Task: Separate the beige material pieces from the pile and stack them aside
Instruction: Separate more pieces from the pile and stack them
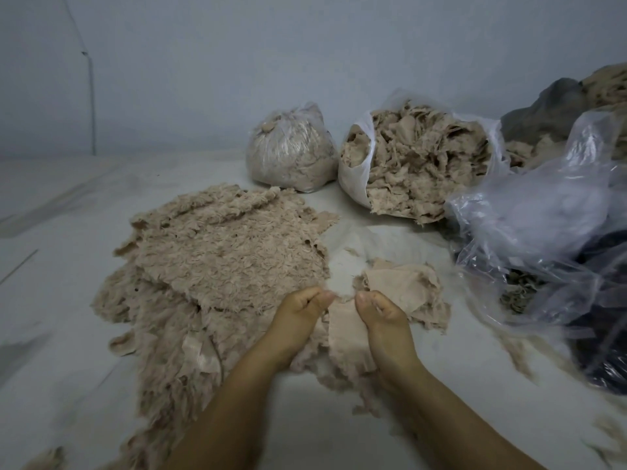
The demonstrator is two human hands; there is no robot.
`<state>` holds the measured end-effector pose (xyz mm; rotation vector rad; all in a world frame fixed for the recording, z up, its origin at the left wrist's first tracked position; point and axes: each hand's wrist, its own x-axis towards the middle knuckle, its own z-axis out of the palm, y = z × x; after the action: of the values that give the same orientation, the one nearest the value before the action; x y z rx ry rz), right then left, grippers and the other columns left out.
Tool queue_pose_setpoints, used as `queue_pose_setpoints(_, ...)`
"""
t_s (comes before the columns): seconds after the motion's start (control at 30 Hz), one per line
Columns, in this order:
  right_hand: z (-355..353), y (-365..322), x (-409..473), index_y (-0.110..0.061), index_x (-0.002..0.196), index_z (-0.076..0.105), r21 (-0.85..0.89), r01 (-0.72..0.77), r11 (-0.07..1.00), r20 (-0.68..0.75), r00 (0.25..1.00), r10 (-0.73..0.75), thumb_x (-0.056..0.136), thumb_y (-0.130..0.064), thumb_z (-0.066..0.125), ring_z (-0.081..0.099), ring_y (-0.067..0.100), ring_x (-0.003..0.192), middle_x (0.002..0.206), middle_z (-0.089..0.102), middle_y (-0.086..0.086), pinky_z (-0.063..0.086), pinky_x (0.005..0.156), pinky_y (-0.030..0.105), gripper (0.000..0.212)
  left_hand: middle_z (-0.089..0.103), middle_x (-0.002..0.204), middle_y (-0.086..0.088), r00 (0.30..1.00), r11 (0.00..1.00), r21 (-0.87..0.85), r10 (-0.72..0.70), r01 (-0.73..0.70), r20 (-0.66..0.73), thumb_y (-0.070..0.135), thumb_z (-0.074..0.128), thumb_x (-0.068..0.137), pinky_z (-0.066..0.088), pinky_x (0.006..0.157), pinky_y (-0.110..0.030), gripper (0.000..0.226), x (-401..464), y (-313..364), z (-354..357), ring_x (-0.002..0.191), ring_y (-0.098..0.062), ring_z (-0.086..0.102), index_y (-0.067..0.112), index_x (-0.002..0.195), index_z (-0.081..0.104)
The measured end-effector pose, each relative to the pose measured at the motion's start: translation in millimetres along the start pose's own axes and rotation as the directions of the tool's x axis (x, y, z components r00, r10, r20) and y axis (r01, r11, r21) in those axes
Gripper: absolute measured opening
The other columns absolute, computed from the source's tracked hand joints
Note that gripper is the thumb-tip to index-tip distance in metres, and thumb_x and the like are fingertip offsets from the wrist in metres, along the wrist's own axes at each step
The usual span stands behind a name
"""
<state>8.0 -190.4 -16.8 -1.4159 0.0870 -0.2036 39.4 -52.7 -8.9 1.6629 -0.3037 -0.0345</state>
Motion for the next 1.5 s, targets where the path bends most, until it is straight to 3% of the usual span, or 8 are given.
queue_pose_setpoints(0.27,-16.9,-3.0,9.5,-0.005,0.085,0.071,0.006,-0.231,0.973,0.062,0.971,0.230,0.095,-0.020,0.056,0.065,0.027,0.074,0.084,0.071,0.019,0.051,0.074,0.038,0.023,0.055,0.062,0.009,1.000,0.917,0.399,0.019,-0.024,0.018,0.014,0.052,0.096,0.039,0.062,-0.020,0.032,11.3,-9.2,-31.0,0.059,0.000,0.048,0.018,0.065,0.057)
queue_pose_setpoints(0.4,-13.8,-5.4,16.4,0.005,0.089,0.063,0.010,-0.143,0.990,-0.038,0.989,0.143,0.098,-0.022,0.052,0.060,0.027,0.074,0.080,0.066,0.018,0.049,0.074,0.039,0.031,0.063,0.074,0.003,0.998,0.897,0.440,0.021,-0.045,0.058,0.031,0.049,0.096,0.044,0.071,-0.027,0.033,5.3,-3.0,-30.1,0.071,-0.007,0.058,0.014,0.072,0.064)
queue_pose_setpoints(0.53,3.8,-1.0,10.3,-0.011,0.086,0.060,-0.015,-0.026,1.000,-0.095,0.995,0.024,0.099,-0.022,0.050,0.064,0.008,0.067,0.074,0.068,-0.002,0.051,0.062,0.020,0.020,0.071,0.087,0.000,0.982,0.990,0.055,-0.118,0.128,-0.145,0.065,0.057,0.070,0.053,0.070,-0.026,0.056,-7.9,14.7,9.5,0.079,-0.011,0.067,0.015,0.093,0.067)
queue_pose_setpoints(0.77,5.2,2.5,-2.5,-0.012,0.085,0.055,-0.060,0.072,0.996,-0.181,0.980,-0.082,0.097,-0.020,0.054,0.062,0.015,0.070,0.075,0.066,0.001,0.050,0.064,0.030,0.014,0.060,0.063,-0.002,0.930,0.952,-0.222,-0.263,0.209,-0.255,0.018,0.054,0.096,0.045,0.050,-0.023,0.023,-13.6,8.2,28.4,0.054,-0.010,0.055,0.007,0.075,0.058)
queue_pose_setpoints(1.0,-4.6,4.9,-5.2,-0.011,0.079,0.061,-0.042,0.113,0.993,-0.228,0.966,-0.120,0.097,-0.017,0.053,0.057,-0.001,0.056,0.064,0.065,-0.007,0.045,0.051,0.014,0.020,0.052,0.058,0.010,0.970,0.918,0.395,0.075,0.023,-0.231,0.018,0.052,0.096,0.035,0.053,-0.014,0.032,-13.6,-5.5,11.3,0.055,0.002,0.046,0.025,0.065,0.052)
queue_pose_setpoints(1.17,-12.7,1.1,2.8,-0.017,0.070,0.066,0.029,0.077,0.997,-0.171,0.983,-0.071,0.094,-0.019,0.059,0.056,0.013,0.061,0.065,0.062,-0.002,0.046,0.056,0.025,0.025,0.047,0.063,0.001,0.976,0.876,0.480,0.074,0.034,-0.203,0.024,0.044,0.099,0.033,0.059,-0.030,0.033,-14.0,-16.9,2.3,0.058,-0.007,0.039,0.008,0.071,0.049)
queue_pose_setpoints(1.33,-20.4,-10.2,29.6,-0.023,0.065,0.069,0.004,0.062,0.998,-0.184,0.981,-0.060,0.090,-0.018,0.064,0.057,0.004,0.054,0.061,0.065,-0.008,0.045,0.049,0.016,0.026,0.046,0.054,0.012,0.965,0.908,0.419,0.084,0.028,-0.247,0.022,0.047,0.098,0.031,0.053,-0.020,0.033,-7.2,-8.7,-1.5,0.053,0.000,0.042,0.022,0.065,0.047)
queue_pose_setpoints(1.5,-59.5,-16.5,71.8,-0.021,0.077,0.068,-0.280,-0.059,0.958,-0.293,0.956,-0.027,0.093,-0.031,0.056,0.061,0.025,0.081,0.084,0.069,0.006,0.052,0.081,0.043,0.022,0.054,0.062,0.010,0.983,0.842,0.536,0.045,0.059,-0.179,0.020,0.051,0.096,0.034,0.057,-0.013,0.029,-10.2,-12.5,-22.5,0.060,-0.002,0.048,0.025,0.068,0.053)
